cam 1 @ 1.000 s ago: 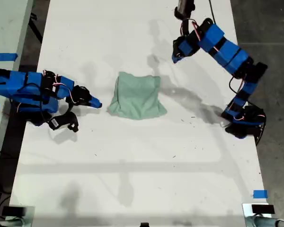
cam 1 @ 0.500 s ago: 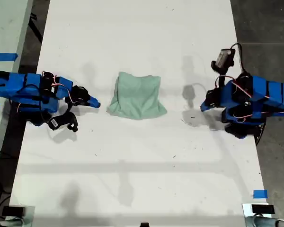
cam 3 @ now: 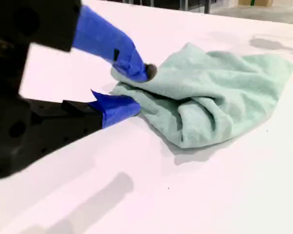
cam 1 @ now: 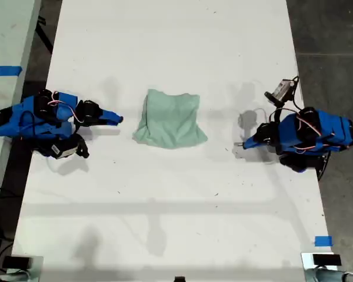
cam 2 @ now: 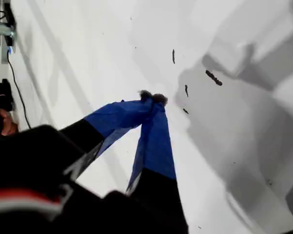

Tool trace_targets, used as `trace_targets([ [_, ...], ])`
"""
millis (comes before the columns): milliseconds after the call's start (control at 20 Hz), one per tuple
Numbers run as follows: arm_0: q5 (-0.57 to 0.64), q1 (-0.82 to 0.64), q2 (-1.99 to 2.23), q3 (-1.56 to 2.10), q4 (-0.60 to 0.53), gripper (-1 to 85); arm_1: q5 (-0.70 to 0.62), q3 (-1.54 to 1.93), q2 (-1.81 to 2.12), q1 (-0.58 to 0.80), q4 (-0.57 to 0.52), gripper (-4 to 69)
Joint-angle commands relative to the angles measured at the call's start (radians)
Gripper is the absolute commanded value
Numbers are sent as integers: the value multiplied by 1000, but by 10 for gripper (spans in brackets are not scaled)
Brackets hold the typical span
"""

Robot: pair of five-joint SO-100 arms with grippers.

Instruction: Fold tshirt

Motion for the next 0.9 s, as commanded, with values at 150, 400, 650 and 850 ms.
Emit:
trace_targets([
  [150, -67, 132, 109, 3, 61, 153, -380, 34, 20, 6, -6, 25],
  [400, -67, 199, 109, 3, 61, 153, -716, 34, 20, 5, -8, 19],
  [650, -67, 199, 109, 3, 61, 153, -716, 34, 20, 5, -8, 19],
  [850, -67, 199, 109, 3, 61, 153, -716, 34, 20, 5, -8, 19],
])
